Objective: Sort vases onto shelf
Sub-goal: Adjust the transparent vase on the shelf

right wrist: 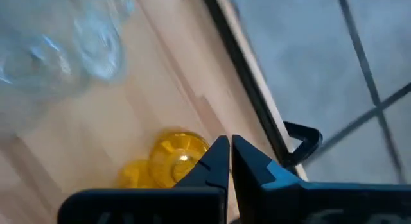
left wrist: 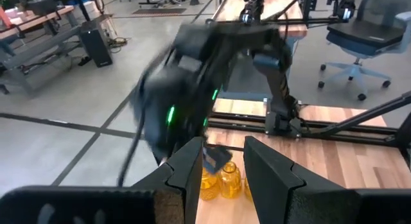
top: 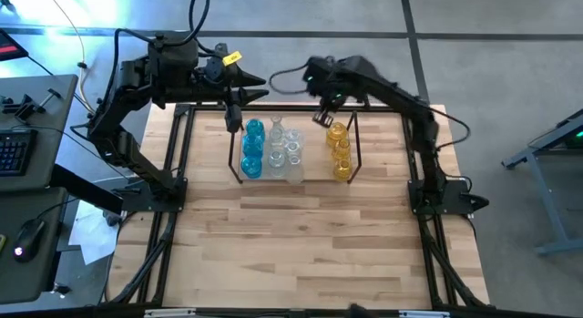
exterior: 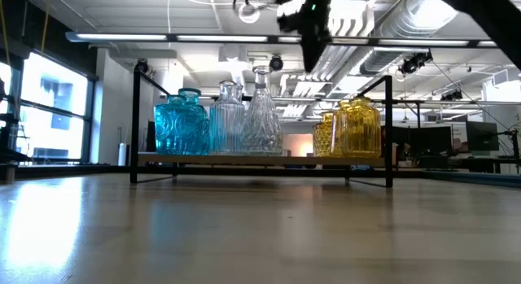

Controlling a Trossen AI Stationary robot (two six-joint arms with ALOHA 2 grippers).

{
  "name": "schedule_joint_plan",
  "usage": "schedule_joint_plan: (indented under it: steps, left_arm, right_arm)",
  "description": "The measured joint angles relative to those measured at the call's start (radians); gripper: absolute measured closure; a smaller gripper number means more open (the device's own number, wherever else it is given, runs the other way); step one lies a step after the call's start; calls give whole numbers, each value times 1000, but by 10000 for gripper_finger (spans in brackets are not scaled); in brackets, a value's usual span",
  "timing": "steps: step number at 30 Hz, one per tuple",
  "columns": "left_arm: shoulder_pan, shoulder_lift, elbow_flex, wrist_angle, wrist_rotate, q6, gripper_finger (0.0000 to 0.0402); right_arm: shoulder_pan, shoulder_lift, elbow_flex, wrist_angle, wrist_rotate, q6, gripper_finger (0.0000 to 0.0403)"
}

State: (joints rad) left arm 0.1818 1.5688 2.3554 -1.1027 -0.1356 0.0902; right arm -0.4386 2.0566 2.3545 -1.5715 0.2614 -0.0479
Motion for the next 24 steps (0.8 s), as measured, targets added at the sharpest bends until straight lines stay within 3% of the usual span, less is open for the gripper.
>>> schedule_joint_plan:
  steps: [5,10,14,19,22,24]
  left_arm:
    - [0,0,0,0,18,17,300]
    - [0,0,0,0,32,22,300]
    - [0,0,0,-1,32,44,300]
    - [0,0,0,-2,32,45,300]
    - [0,-2,0,-1,32,43,300]
    - [0,-9,0,0,32,33,300]
  right_arm:
    - [63,-164,-12,3,5,170,403]
    - [230,-265,-14,3,49,377,403]
    - [432,-291,-13,1,165,588,403]
    - [679,-271,-14,1,393,890,403]
    - [773,-255,-51,4,503,1071,403]
    - [816,-258,-128,2,517,1199,403]
